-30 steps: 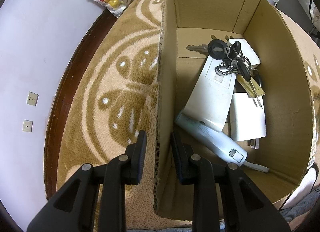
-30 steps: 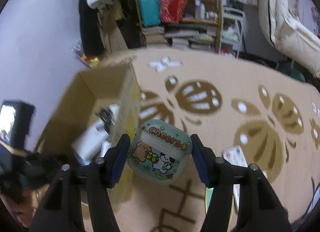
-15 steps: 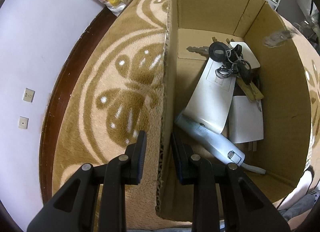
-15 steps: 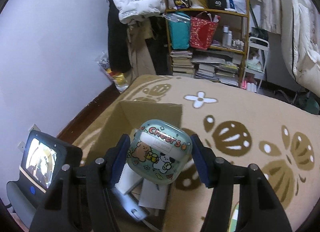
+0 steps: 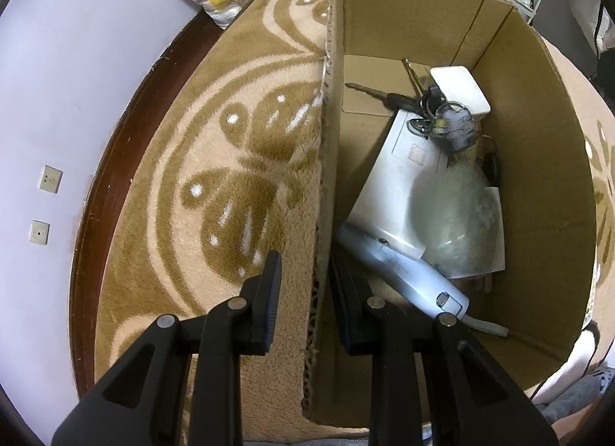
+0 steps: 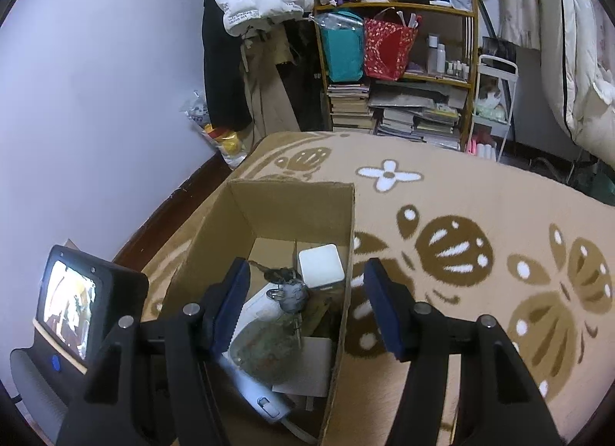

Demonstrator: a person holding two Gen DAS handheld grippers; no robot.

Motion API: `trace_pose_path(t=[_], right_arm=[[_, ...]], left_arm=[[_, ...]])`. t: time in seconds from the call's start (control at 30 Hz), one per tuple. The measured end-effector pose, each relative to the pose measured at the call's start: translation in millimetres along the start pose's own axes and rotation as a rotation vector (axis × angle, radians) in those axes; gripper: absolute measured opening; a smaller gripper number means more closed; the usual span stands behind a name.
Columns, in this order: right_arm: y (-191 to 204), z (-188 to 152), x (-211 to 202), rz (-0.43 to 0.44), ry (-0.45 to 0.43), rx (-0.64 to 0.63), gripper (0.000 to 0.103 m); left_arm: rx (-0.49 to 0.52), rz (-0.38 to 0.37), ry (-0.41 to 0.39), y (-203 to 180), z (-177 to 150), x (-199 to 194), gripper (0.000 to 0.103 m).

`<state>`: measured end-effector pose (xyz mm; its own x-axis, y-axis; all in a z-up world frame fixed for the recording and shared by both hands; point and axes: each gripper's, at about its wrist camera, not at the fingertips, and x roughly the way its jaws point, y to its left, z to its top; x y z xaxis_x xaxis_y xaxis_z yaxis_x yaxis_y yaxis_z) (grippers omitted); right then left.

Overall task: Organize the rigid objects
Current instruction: 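Carry the 'Cheers' case with the right tool and drop it into the box, then move the right tool back to the green Pochacco board on the rug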

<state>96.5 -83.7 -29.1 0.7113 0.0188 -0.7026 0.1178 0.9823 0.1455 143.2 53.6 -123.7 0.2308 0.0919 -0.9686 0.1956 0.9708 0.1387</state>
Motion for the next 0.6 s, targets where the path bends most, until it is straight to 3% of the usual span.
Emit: trace_pose_path(t=[0.17,0.43,0.47,0.6], right_arm=[[-5.5,4.7,-5.6,-0.017,-0.001,-0.011,0.074],[-25.1,6.3,-16.2,-0.063,0.003,-0.020,0.097],[-29.4,5.7,-17.6,-0.074,0.009,-0.018,0.103],[-51.7,-2.9,-23.4,-0.110,0.026,0.007,0.103]], left_arm=[[0.000,-0.002,-0.002,0.2,-1.1,-1.3,0.025],[0.007,0.004,-0.002,0.0,-1.2,-1.1,0.025],[0.007,0.004,-0.002,0.0,-1.2,-1.1,0.025],[0.005,0.003,-0.003,-0.2,-1.3,-1.4,0.025]])
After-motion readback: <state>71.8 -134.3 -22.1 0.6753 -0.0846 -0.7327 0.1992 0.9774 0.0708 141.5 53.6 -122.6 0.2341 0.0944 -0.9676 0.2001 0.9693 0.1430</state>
